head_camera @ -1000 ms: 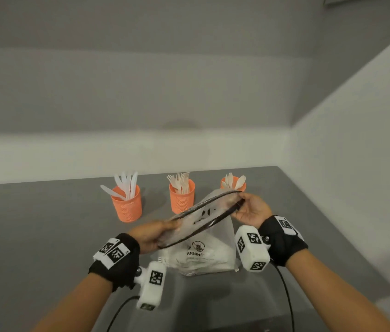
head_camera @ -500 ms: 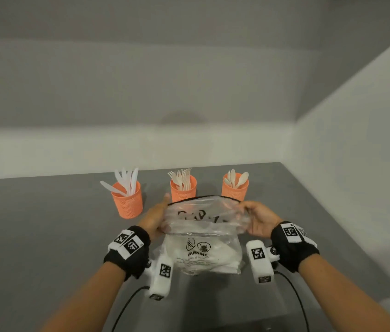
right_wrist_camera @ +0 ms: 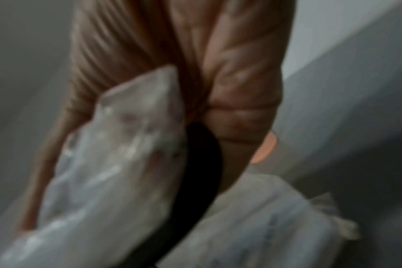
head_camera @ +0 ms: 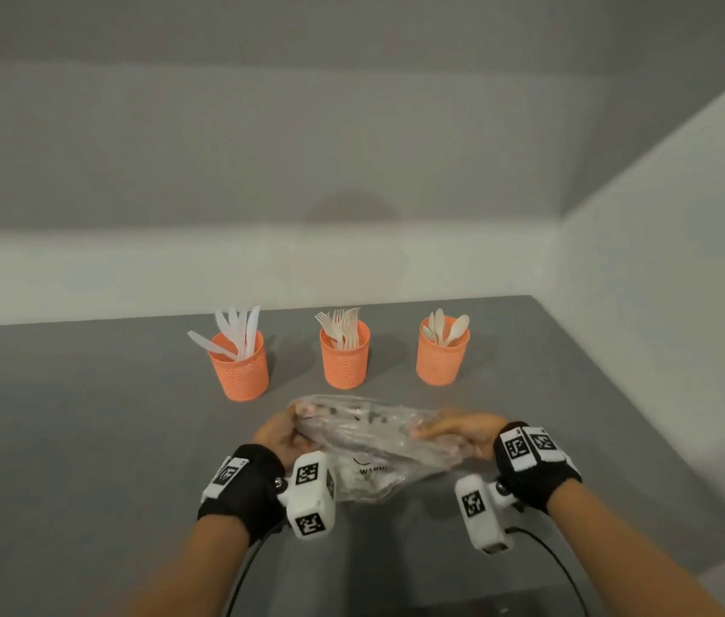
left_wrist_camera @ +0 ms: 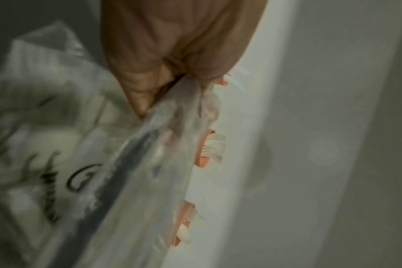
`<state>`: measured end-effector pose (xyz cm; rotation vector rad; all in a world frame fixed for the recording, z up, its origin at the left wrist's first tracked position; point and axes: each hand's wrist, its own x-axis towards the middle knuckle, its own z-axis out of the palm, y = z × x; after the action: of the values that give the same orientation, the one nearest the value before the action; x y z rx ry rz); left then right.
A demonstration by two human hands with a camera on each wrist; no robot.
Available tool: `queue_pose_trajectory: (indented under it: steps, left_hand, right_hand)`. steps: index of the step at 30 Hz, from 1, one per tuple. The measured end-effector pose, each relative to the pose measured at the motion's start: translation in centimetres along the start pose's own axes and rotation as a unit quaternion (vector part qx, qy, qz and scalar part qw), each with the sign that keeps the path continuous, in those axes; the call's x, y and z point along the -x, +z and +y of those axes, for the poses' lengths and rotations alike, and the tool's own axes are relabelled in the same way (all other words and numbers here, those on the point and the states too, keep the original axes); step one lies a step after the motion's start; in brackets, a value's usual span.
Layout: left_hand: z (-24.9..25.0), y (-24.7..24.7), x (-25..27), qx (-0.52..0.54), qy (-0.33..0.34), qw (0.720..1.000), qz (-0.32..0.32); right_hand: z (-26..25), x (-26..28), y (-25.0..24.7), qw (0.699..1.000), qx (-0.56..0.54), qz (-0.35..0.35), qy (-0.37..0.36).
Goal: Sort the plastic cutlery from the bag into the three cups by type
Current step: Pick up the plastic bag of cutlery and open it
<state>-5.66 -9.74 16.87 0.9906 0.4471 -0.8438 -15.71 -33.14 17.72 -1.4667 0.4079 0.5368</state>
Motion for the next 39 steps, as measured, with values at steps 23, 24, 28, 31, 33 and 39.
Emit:
queue_pose_trajectory:
  steps: [23, 24, 28, 31, 33, 39]
  left_hand:
    - [-1.6, 0.3, -3.2, -0.313, 0.154, 0.922, 0.169]
    - [-1.6, 0.5, -3.3, -0.258, 0.114, 0.944, 0.168]
    - [-1.5, 1.3, -3.2, -0.433, 0.2, 0.851, 0.219]
    - [-1.9, 1.2, -2.3, -0.593, 0.321, 0.708, 0.209]
    - [-2.5, 0.7, -2.3, -0.641, 0.368, 0.658, 0.142]
    - [-2.9, 0.1, -3.2, -0.739, 0.374, 0.552, 0.101]
  right_hand:
    - [2.3, -4.1, -1.4, 0.972, -0.21, 0.108, 0.016]
    - [2.0, -3.5, -1.0, 0.977, -0.179, 0.115, 0.03]
    - [0.7, -1.9, 0.0, 0.984, 0.039, 0.171, -0.003]
    - [-0.1, -1.1, 1.2, 0.941, 0.237, 0.228, -0.079]
    - [0.4, -1.7, 1.5, 0.912, 0.299, 0.26, -0.103]
    - [1.4, -4.1, 1.4, 0.897, 0.37, 0.231, -0.073]
